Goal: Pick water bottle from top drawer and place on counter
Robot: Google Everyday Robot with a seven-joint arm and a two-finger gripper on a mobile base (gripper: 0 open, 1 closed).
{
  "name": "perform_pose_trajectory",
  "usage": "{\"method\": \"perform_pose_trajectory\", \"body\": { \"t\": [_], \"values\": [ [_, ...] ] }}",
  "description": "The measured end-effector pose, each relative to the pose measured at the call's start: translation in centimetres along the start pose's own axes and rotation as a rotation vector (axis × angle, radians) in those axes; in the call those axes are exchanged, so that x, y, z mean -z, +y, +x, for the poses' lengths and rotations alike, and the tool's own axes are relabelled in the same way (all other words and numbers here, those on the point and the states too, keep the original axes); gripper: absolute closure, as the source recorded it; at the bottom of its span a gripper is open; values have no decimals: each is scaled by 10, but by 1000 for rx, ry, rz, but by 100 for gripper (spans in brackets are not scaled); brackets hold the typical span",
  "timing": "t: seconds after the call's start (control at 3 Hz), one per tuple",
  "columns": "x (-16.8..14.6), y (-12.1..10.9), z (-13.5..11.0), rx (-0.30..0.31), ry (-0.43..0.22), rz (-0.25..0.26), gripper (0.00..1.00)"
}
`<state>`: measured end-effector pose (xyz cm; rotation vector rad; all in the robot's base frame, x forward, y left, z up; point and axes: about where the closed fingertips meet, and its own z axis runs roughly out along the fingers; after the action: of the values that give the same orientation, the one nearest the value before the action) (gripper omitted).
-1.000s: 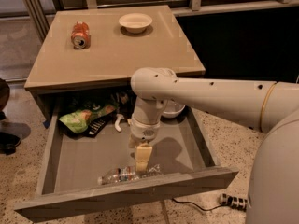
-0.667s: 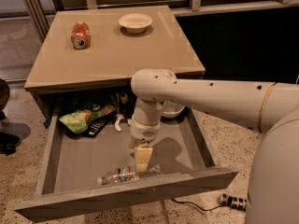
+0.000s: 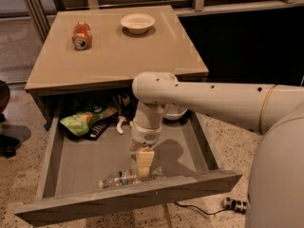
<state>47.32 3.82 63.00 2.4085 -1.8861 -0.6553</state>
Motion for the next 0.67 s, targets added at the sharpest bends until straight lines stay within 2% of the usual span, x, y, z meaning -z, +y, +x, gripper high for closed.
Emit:
{"method": "perform_pose_trajectory", "body": {
  "t": [0.67],
  "values": [
    [-19, 2, -2, 8, -17, -33, 27]
  ]
}}
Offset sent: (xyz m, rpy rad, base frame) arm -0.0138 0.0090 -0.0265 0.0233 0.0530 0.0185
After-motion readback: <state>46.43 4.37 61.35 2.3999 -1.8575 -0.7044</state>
